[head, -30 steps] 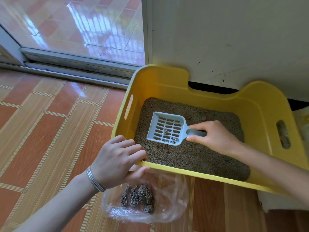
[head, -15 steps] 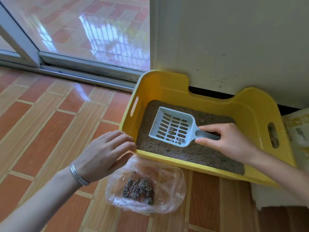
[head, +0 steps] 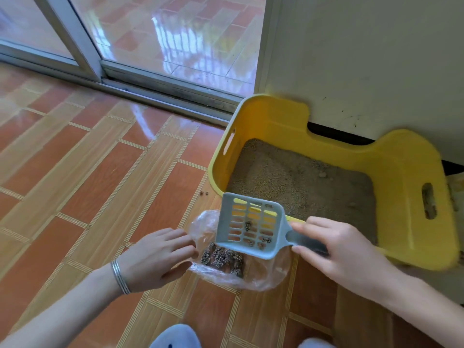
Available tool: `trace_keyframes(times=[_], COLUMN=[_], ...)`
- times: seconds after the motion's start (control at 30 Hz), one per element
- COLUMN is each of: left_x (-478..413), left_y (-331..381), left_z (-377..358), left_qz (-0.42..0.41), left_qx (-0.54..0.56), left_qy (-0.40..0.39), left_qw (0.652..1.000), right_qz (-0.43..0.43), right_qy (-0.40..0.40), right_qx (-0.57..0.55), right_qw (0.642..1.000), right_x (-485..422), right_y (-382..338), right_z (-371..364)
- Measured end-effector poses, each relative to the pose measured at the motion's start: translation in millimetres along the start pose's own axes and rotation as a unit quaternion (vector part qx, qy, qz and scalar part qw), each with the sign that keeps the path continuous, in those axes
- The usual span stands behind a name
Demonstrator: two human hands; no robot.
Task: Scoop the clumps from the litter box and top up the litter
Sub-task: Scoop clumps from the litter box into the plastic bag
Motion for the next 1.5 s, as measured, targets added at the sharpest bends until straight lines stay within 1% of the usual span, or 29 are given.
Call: trace_keyframes(times=[0.1,0.2,0.27,0.33,0.43,0.5,0.6,0.7,0.83,0.93,1.03,1.2,1.33,1.4,1.5], left_x=[4,2,-1,-3,-6,-8,-10,-12,-13,-14,-14,-8,0,1,-5], left_y=[6,12,16,18,19,18,16,14,12,12,14,16,15,11,3], left_z=[-10,-20,-27,-33,-40,-43,-48,-53,-55,-55,-54,-44,-27,-12,15], left_qz=[-0.003,-0.019,-0.034,-0.045,-0.047,-0.043,-0.039,-0.038,-0.042,-0.046,-0.049,-0.061,-0.064,-0.059,-0.044], left_qx=[0.005,0.010,0.005,-0.005,-0.013,-0.013,-0.014,-0.010,-0.013,-0.015,-0.013,-0.017,-0.030,-0.041,-0.066], left_qy=[-0.013,-0.025,-0.031,-0.035,-0.033,-0.029,-0.039,-0.051,-0.055,-0.056,-0.054,-0.042,-0.039,-0.023,0.023], left_qw=[1.000,0.999,0.999,0.998,0.998,0.999,0.998,0.998,0.998,0.997,0.997,0.997,0.997,0.997,0.997], right_qz=[0.002,-0.027,-0.048,-0.052,-0.042,-0.032,0.011,0.022,0.013,-0.003,-0.012,-0.019,0.035,0.040,0.022], right_qy=[-0.014,-0.047,-0.054,-0.044,-0.044,-0.033,0.009,0.006,0.005,-0.004,-0.025,-0.001,0.025,0.030,0.060], right_qx=[0.046,0.058,0.061,0.052,0.079,0.119,0.192,0.236,0.236,0.213,0.148,0.069,0.005,-0.053,-0.120], right_qw=[0.999,0.997,0.996,0.996,0.995,0.992,0.981,0.971,0.972,0.977,0.989,0.997,0.999,0.997,0.991], right_x=[5,7,4,-1,-7,-9,-10,-8,-6,-6,-6,7,19,21,19], right_y=[-1,3,8,10,14,16,19,25,29,31,33,19,1,-5,-7], right_z=[-28,-64,-82,-91,-99,-99,-98,-101,-99,-98,-101,-86,-62,-47,-21])
Point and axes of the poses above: each hand's wrist, its own x-axis away from the middle knuckle, its own z-axis out of the back of the hand, y = z × x, the point moved 6 cm from there along -x, towards the middle knuckle, and after that the axes turned 13 degrees about -z, right-handed, at the moved point
